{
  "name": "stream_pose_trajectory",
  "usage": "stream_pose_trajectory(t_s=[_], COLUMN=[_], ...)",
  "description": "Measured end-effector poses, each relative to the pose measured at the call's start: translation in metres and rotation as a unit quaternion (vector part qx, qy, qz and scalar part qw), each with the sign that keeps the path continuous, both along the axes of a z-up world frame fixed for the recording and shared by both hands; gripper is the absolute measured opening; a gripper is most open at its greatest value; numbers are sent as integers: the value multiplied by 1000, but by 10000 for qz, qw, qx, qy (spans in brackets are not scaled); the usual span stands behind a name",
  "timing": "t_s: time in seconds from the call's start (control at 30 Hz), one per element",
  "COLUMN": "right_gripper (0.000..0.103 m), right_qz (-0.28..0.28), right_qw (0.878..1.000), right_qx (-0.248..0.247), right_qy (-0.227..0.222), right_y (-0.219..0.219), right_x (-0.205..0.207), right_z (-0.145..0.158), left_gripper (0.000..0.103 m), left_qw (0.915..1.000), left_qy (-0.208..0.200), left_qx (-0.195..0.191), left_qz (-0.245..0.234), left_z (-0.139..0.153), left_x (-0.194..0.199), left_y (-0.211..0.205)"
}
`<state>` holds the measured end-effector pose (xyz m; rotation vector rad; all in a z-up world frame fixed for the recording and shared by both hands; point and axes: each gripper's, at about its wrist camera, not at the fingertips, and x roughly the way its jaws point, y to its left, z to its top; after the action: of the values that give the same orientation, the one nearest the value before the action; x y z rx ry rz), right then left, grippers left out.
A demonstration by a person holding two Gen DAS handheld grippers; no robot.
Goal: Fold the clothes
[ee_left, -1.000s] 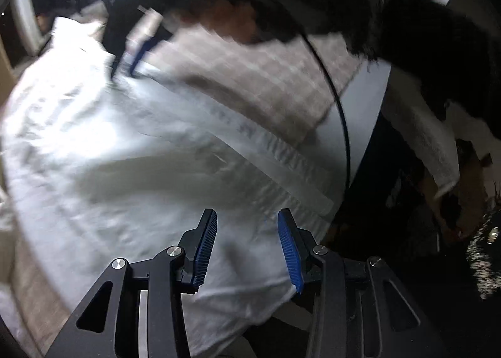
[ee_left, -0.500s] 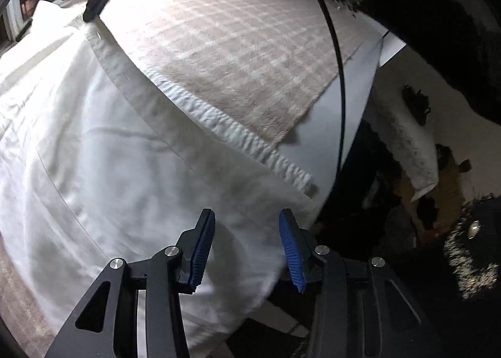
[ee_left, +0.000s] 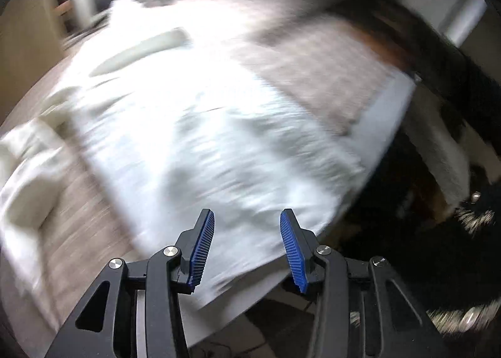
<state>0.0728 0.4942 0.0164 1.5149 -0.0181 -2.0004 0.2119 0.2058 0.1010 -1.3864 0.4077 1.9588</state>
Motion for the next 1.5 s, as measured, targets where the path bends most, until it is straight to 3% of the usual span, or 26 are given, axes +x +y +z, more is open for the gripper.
stream_pose_trajectory(t_s=[0.13,0.23,0.3,0.4,0.5,0.53,0.67,0.73,0.9,0.97,1.07,1.27,1.4,1.5], right_gripper=[13,13,13,29,30,29,7,5,7,16,21,21,21,21], right_qz=[92,147,110,177,273,306,345,224,110,184,204,364,563,737], right_qw=[9975,9947,9928,9929,9938,9933,9902,9870,9894,9915,9967,9922,9924,9874], right_qx=[-483,-646,-750,-754,-658,-684,-863,-1062,-749,-507,-88,-634,-329,-318], right_qy=[-509,-786,-927,-899,-856,-876,-1039,-1184,-1243,-1183,-776,-1009,-1046,-1365], right_y=[3,3,5,-3,-16,-20,-26,-26,-27,-31,-39,-52,-55,-66], right_x=[59,76,77,65,54,52,47,42,38,36,29,24,33,42], right_z=[-37,-61,-71,-86,-99,-101,-101,-97,-96,-95,-93,-85,-92,-105], left_gripper=[42,42,43,44,49,50,50,50,56,57,57,57,57,57], left_qw=[9999,9998,9989,9959,9929,9919,9899,9914,9921,9914,9916,9938,9948,9944], left_qy=[-100,-158,-198,-248,-103,-42,59,16,6,15,-62,-114,-100,-19], left_qx=[11,24,7,66,-9,-47,-126,1,347,335,290,200,248,224], left_qz=[91,-78,-420,-871,-1181,-1266,-1410,-1305,-1209,-1268,-1259,-1084,-986,-1037], left_z=[-7,-13,-19,-29,-37,-40,-48,-46,-34,-34,-39,-51,-52,-50], left_x=[4,13,24,42,52,55,58,55,56,58,58,45,42,45], left_y=[-12,-9,8,38,61,66,82,83,87,89,91,91,86,87])
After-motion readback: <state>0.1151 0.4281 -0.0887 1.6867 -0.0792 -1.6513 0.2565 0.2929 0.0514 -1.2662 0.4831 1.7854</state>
